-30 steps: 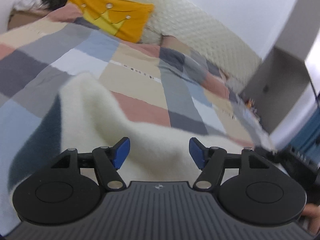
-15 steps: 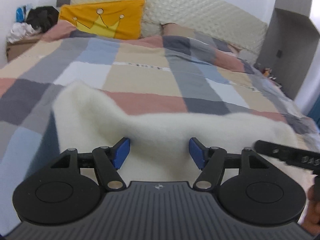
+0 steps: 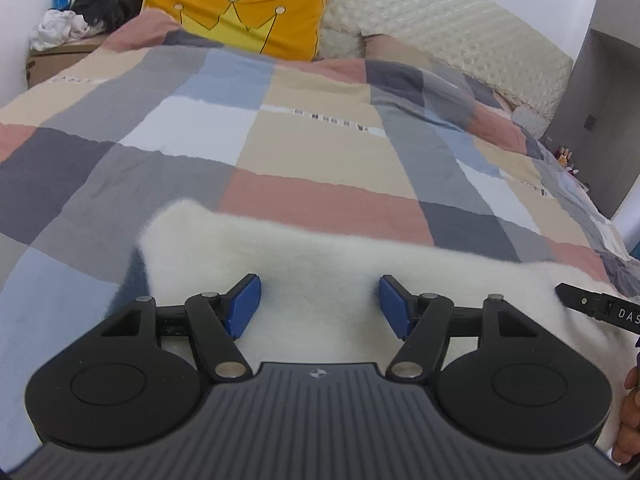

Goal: Fold large clothes

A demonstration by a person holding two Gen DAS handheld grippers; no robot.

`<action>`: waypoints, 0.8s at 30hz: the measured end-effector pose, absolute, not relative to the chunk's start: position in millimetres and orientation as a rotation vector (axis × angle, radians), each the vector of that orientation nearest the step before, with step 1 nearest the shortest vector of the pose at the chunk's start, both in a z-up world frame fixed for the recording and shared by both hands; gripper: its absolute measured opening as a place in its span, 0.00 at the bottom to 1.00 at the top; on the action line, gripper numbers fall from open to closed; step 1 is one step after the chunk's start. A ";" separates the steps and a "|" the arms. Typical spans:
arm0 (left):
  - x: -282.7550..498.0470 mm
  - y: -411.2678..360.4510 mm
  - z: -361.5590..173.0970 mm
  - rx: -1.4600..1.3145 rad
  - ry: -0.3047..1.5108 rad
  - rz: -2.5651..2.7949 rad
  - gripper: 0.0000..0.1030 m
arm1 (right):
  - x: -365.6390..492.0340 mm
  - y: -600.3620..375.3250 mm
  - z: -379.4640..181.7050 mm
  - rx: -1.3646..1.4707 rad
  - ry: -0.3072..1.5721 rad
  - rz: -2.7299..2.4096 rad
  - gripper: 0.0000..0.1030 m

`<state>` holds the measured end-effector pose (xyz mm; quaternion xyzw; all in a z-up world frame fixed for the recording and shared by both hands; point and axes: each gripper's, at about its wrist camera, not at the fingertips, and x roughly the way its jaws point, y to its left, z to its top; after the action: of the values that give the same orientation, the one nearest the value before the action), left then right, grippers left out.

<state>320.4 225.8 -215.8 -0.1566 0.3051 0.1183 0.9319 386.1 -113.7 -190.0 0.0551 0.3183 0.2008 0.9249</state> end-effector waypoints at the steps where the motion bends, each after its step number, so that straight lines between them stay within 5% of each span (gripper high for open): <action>1: 323.2 225.9 -217.6 -0.310 0.632 0.244 0.69 | 389.3 -113.4 -191.3 0.104 0.656 0.412 0.61; 24: 323.5 218.5 -212.8 -0.302 0.655 0.239 0.69 | 382.1 -111.9 -187.7 0.147 0.646 0.394 0.64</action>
<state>323.5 218.5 -212.8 -0.1476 0.3194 0.1166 0.9288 382.1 -111.9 -187.7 0.0717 0.3152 0.1923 0.9266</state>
